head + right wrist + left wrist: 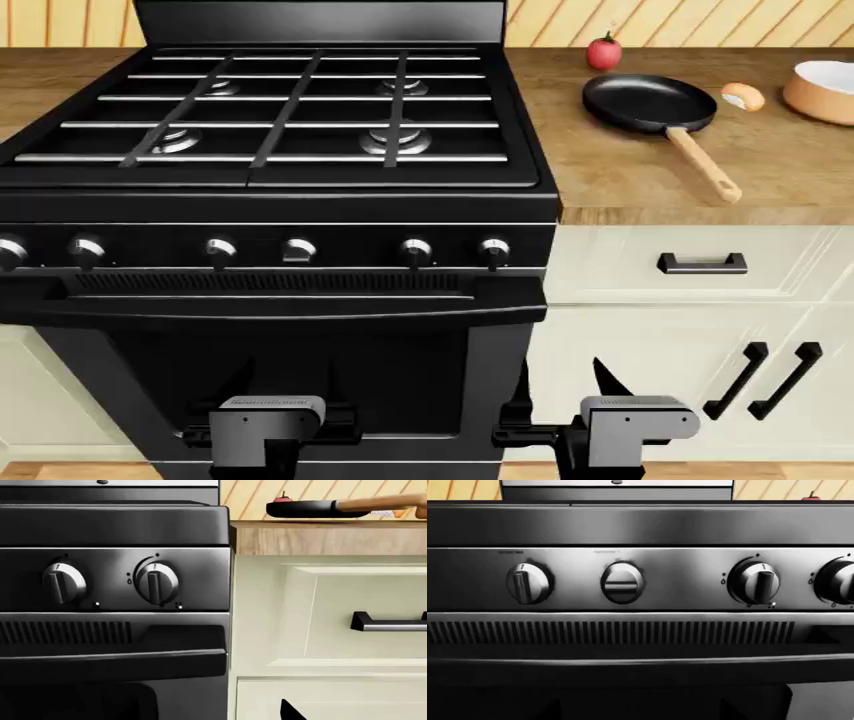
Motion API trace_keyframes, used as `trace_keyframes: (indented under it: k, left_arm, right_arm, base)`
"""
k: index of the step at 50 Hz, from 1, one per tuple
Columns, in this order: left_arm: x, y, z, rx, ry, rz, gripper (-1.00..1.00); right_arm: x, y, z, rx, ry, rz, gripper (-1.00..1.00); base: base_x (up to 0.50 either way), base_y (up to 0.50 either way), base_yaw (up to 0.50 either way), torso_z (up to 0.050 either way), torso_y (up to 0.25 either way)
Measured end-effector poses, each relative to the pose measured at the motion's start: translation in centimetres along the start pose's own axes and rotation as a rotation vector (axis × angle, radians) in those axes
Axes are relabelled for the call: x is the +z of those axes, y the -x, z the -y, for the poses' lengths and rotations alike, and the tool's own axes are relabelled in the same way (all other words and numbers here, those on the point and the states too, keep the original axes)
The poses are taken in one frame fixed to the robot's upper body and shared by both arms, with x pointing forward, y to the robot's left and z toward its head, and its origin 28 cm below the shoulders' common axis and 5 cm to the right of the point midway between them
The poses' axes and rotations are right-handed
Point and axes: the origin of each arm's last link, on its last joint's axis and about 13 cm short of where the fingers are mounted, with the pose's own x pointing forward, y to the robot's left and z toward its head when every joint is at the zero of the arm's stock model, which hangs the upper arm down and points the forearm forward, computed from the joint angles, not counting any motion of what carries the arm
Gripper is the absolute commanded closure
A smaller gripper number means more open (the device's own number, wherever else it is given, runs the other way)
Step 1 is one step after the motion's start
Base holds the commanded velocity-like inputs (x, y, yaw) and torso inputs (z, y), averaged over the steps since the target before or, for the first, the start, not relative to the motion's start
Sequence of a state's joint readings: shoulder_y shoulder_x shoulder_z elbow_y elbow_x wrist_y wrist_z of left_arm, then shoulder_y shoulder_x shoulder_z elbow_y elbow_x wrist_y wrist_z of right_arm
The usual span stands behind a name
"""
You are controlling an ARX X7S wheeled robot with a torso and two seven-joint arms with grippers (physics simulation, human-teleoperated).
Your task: Place both pans onto different burners. Then place the tomato and the sushi on different pans.
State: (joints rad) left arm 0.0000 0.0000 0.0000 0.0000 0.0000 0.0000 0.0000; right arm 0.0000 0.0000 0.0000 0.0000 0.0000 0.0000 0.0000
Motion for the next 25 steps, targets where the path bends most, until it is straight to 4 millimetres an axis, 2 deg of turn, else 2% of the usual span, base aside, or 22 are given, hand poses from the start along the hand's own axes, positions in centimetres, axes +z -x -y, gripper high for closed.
trace_keyframes:
  k: [14, 25]
  left_arm:
    - [-0.67, 0.35, 0.54, -0.046, -0.043, -0.016, -1.00]
    - [-0.89, 0.39, 0.70, -0.069, -0.048, -0.020, -1.00]
  right_arm:
    - [-0.08, 0.02, -0.15, -0.010, 0.008, -0.045, -1.00]
    - [-0.17, -0.05, -0.11, -0.023, -0.008, -0.061, -1.00]
  base:
    - [0.00, 0.00, 0.00, 0.000, 0.000]
    - [0.00, 0.00, 0.00, 0.049, 0.000]
